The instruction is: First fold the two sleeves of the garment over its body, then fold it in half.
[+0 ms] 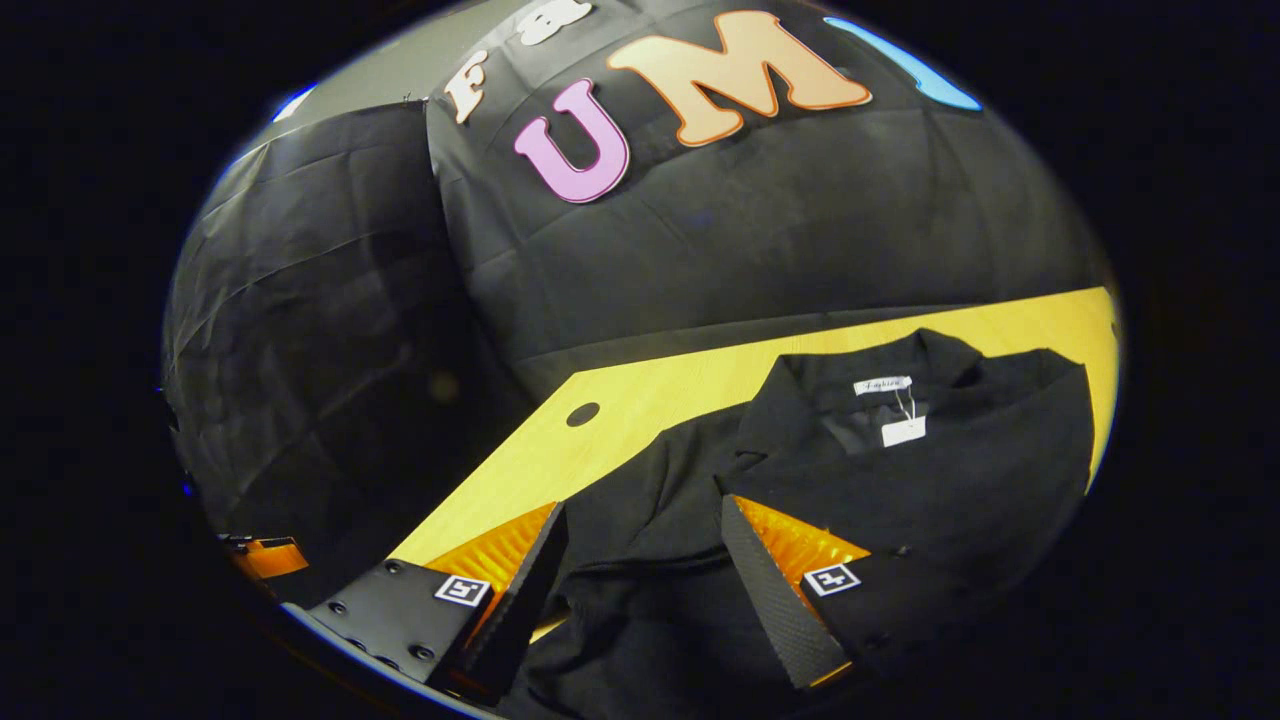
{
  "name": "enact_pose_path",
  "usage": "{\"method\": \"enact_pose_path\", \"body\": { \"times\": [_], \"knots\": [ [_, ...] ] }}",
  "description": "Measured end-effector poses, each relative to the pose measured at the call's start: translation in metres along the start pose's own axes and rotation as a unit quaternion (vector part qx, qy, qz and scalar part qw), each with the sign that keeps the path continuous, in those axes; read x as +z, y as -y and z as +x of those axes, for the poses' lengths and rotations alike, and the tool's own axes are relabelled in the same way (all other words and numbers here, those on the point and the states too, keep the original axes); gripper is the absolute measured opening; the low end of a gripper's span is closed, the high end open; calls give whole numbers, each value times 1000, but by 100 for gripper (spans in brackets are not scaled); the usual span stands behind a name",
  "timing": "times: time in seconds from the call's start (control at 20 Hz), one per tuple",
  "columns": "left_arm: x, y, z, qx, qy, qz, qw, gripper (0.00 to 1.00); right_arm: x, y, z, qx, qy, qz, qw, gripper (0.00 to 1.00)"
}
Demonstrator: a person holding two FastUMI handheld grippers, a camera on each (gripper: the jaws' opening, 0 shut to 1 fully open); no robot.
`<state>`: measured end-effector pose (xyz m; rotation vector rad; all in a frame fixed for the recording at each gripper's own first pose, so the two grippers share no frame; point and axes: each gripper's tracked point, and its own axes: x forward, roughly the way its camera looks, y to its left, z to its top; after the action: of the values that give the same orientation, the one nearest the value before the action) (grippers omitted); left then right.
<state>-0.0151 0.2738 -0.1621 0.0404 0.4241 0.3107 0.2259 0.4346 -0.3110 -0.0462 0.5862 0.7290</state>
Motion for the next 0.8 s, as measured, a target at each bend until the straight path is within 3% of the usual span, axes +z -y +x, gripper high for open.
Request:
{"method": "enact_pose_path", "body": {
  "times": [0.15, 0.2, 0.25, 0.45, 0.5, 0.55, 0.65, 0.7, 0.8],
  "knots": [
    [-21, -16, -1, 26, -20, -3, 999, 95, 20, 2, -21, -14, 23, -28, 999, 98],
    [-26, -22, -1, 39, -24, -8, 999, 95, 29, 6, -32, -21, 33, -36, 999, 93],
    [-30, -27, 3, 52, -29, -17, 998, 96, 38, 11, -44, -30, 43, -43, 998, 98],
    [-71, -49, -2, 91, -73, -47, 992, 95, 73, 53, -103, -84, 82, -65, 991, 98],
    [-79, -52, 0, 101, -85, -49, 990, 96, 82, 63, -119, -100, 96, -71, 988, 93],
    [-87, -55, -1, 108, -93, -50, 989, 96, 94, 74, -137, -116, 114, -79, 983, 98],
    [-102, -60, -1, 115, -103, -54, 986, 96, 112, 101, -178, -157, 148, -96, 972, 98],
    [-105, -59, -1, 115, -105, -55, 986, 96, 118, 116, -199, -177, 159, -102, 966, 93],
    [-110, -56, 0, 116, -109, -49, 986, 96, 117, 141, -239, -216, 165, -97, 957, 93]
  ]
}}
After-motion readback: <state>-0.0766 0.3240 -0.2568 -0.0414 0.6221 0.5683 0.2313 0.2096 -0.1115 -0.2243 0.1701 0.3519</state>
